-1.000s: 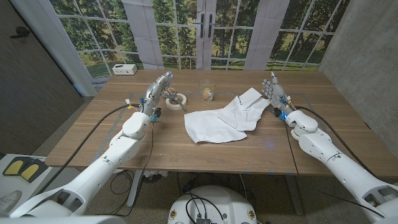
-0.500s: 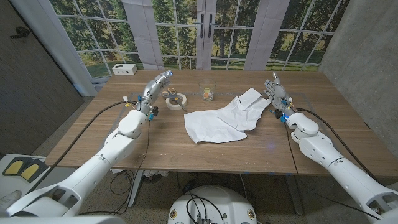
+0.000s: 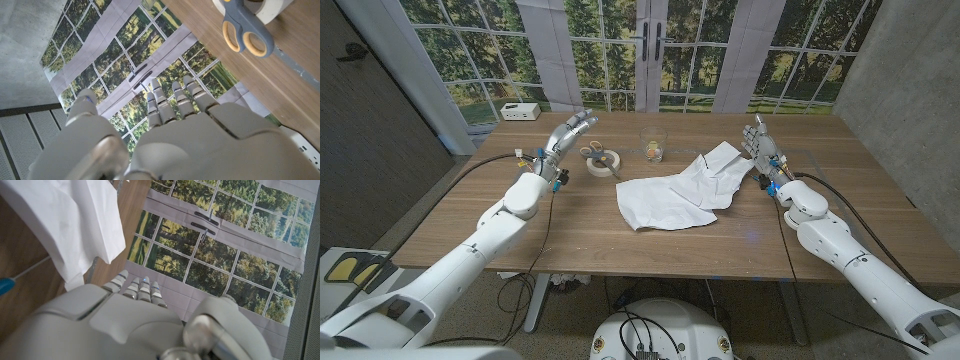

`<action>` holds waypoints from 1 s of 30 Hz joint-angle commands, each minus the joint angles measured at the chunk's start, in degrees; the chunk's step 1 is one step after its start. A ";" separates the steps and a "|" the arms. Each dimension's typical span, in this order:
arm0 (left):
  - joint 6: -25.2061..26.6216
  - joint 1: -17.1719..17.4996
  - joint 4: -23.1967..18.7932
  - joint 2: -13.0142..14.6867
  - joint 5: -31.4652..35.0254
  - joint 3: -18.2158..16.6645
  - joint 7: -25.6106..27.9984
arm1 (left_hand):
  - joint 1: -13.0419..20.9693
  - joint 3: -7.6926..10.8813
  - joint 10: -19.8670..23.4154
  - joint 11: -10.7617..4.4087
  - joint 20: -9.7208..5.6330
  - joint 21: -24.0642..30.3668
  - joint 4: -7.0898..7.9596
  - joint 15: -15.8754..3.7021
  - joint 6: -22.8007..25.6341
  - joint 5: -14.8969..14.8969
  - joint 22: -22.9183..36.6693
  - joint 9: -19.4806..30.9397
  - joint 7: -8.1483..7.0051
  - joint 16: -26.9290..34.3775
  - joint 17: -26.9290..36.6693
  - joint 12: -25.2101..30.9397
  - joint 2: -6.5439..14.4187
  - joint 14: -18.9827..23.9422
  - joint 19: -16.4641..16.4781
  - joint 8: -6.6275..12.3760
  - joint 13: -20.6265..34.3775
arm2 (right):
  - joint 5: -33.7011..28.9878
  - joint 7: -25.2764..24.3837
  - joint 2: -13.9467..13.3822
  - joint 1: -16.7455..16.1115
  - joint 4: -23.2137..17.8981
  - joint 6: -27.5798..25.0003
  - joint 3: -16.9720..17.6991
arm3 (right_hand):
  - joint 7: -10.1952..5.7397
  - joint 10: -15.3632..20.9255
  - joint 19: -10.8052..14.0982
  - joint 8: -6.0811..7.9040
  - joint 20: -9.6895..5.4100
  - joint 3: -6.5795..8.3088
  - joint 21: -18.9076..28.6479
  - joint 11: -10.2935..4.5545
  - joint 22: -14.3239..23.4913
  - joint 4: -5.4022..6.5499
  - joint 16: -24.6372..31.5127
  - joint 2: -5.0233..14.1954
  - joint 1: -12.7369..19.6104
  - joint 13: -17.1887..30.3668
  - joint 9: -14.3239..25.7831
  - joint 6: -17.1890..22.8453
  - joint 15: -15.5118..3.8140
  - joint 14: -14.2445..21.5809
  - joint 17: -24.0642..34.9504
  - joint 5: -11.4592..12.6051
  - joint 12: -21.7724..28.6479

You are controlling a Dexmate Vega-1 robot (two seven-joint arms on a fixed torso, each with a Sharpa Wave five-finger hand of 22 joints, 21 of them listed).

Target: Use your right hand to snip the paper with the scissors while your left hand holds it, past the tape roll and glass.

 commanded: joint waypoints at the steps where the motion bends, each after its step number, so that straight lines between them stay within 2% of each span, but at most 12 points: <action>1: 2.31 -0.43 -2.17 2.73 7.07 0.51 2.84 | 0.75 0.29 0.08 0.19 -4.29 -0.15 0.05 -8.64 0.82 0.57 0.16 0.19 -0.13 -0.19 0.30 -0.20 0.03 0.43 0.55 0.64 0.07 | -0.87 -0.95 -0.41 -0.19 -1.18 -0.40 -0.08 | -0.06 0.25 -0.24 0.24 -0.28 -0.09 -0.15 0.15 0.27 -0.34 0.27 -0.04 0.51 0.23 0.14 0.40 -0.57 -0.17 0.19 0.24 0.13; 6: 3.85 -0.56 -3.56 3.83 9.96 0.84 3.94 | 1.13 0.34 -0.50 0.26 -3.98 -0.31 -0.04 -8.40 0.96 0.83 0.15 0.19 -0.47 -0.39 0.30 -0.60 -0.14 0.04 0.26 0.65 0.08 | -0.78 -1.11 -0.77 -0.17 -1.65 -0.96 0.11 | -0.10 0.24 -0.24 0.23 -0.26 -0.07 -0.26 0.24 0.27 -0.40 0.26 -0.01 0.61 0.23 0.14 0.41 -0.56 -0.17 0.19 0.27 0.11; 8: 4.44 -0.60 -4.18 4.39 11.82 1.03 4.81 | 1.91 0.43 -0.94 0.22 -3.82 -0.43 -0.14 -8.03 4.21 1.38 0.15 0.13 -0.19 -0.54 0.33 -1.03 -0.44 -0.50 -0.08 1.74 0.13 | -0.93 -1.08 -0.90 -0.11 -1.60 -0.90 0.14 | -0.11 0.25 -0.23 0.22 -0.25 -0.06 -0.32 0.20 0.27 -0.43 0.26 0.01 0.66 0.23 0.14 0.41 -0.57 -0.15 0.19 0.29 0.10; 10: 5.13 -0.60 -4.87 4.87 12.82 1.12 5.07 | 2.17 0.39 -0.68 0.28 -3.89 -0.47 -0.13 -8.34 5.87 1.64 0.16 0.08 0.61 -0.54 0.34 -1.03 -0.66 -0.62 -0.21 2.26 0.16 | -0.90 -0.99 -1.00 0.00 -1.50 -0.99 0.19 | -0.10 0.24 -0.24 0.21 -0.23 -0.06 -0.38 0.08 0.27 -0.45 0.25 0.00 0.69 0.23 0.14 0.42 -0.60 -0.16 0.19 0.30 0.09; 12: 5.57 -0.71 -5.27 5.20 13.45 1.20 5.11 | 2.28 0.35 -0.54 0.13 -3.99 -0.49 -0.13 -8.52 6.67 1.77 0.15 0.05 0.75 -0.55 0.35 -1.03 -0.79 -0.69 -0.29 2.50 0.17 | -1.04 -0.89 -1.12 0.11 -1.34 -0.89 0.22 | -0.10 0.23 -0.25 0.22 -0.21 -0.05 -0.41 0.07 0.27 -0.47 0.25 0.01 0.71 0.23 0.14 0.44 -0.60 -0.17 0.19 0.31 0.08; 18: 7.09 -0.88 -6.43 5.66 15.12 1.24 5.97 | 2.69 0.22 -0.44 -0.24 -3.95 -0.53 -0.17 -8.38 5.24 2.21 0.15 -0.01 -0.36 -0.52 0.37 -1.13 -1.23 -0.78 -0.46 1.69 0.23 | -0.59 -0.77 -1.22 0.16 -1.13 -1.05 0.55 | -0.16 0.31 -0.30 0.19 -0.10 -0.02 -0.57 0.13 0.28 -0.54 0.24 0.06 0.83 0.23 0.14 0.40 -0.60 -0.16 0.19 0.35 0.09; 27: 8.52 -1.69 -7.34 6.60 18.02 1.90 6.39 | 3.24 0.20 -1.18 -0.30 -3.83 -0.58 -0.23 -8.35 6.37 2.66 0.14 -0.01 -0.75 -0.64 0.39 -1.52 -1.47 -1.30 -0.72 1.97 0.30 | -0.32 -0.51 -1.57 0.08 -0.97 -1.21 0.82 | -0.14 0.28 -0.33 0.17 0.01 0.01 -0.79 0.08 0.28 -0.63 0.22 0.13 0.95 0.24 0.14 0.43 -0.61 -0.21 0.19 0.39 0.04; 30: 8.64 -2.06 -7.33 6.76 18.62 2.17 6.23 | 3.77 0.54 -1.36 -0.28 -3.78 -0.59 -0.23 -8.28 6.19 2.84 0.16 0.00 -0.77 -0.67 0.40 -1.61 -0.96 -1.51 -0.83 1.83 0.33 | -0.28 -0.51 -1.70 0.01 -1.04 -1.29 0.89 | -0.14 0.27 -0.30 0.15 0.08 0.02 -0.86 0.10 0.29 -0.66 0.21 0.15 1.00 0.24 0.14 0.42 -0.62 -0.21 0.19 0.41 0.03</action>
